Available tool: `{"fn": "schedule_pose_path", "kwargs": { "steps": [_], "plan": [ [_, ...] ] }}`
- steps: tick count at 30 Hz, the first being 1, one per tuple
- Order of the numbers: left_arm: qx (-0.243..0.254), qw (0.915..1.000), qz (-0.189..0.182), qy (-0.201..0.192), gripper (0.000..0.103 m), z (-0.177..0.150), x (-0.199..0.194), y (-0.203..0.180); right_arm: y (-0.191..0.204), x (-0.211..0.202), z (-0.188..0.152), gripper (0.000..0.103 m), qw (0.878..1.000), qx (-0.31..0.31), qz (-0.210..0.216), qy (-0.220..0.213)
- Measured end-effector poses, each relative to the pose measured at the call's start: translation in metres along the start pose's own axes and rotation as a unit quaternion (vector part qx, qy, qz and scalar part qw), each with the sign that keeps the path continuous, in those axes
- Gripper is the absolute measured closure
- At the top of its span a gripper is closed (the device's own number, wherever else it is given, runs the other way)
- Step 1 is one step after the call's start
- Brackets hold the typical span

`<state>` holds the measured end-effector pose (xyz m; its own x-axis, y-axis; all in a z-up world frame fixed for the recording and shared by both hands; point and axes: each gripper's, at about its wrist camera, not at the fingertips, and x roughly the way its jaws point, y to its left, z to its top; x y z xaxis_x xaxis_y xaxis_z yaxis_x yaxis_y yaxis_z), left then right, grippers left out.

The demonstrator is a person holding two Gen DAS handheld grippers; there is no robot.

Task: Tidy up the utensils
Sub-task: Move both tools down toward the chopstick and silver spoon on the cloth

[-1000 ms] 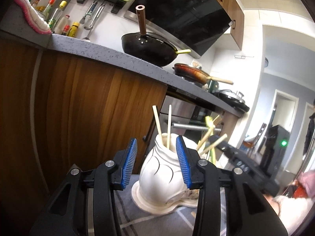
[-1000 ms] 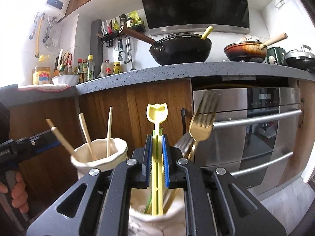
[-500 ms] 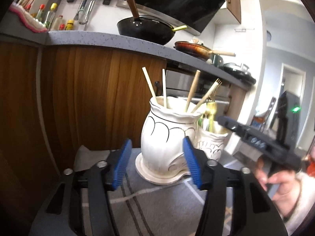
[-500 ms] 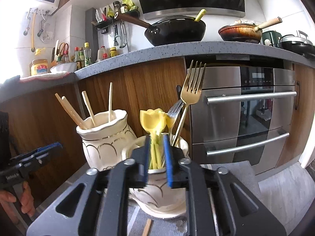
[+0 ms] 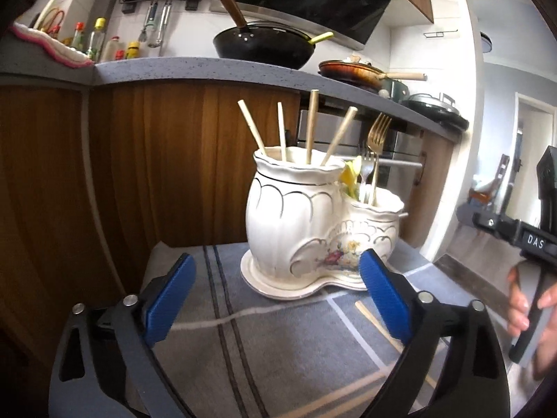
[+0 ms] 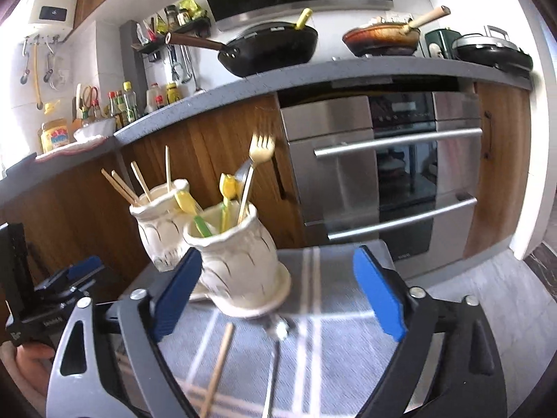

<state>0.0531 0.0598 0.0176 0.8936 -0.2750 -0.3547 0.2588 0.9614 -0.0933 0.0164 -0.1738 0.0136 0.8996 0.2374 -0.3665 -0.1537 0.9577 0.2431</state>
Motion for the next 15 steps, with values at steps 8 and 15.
{"fn": "schedule_pose_path", "kwargs": {
  "steps": [8,15],
  "plan": [
    [0.018,0.998,0.026,0.055,0.006,-0.017,-0.005,-0.033,-0.005,0.008,-0.021,0.006,0.997,-0.027,-0.028,0.072],
    [0.019,0.9929,0.034,0.112,0.006,-0.038,0.0,-0.044,0.01,0.031,-0.043,0.006,0.986,-0.073,-0.023,0.147]
  ]
}}
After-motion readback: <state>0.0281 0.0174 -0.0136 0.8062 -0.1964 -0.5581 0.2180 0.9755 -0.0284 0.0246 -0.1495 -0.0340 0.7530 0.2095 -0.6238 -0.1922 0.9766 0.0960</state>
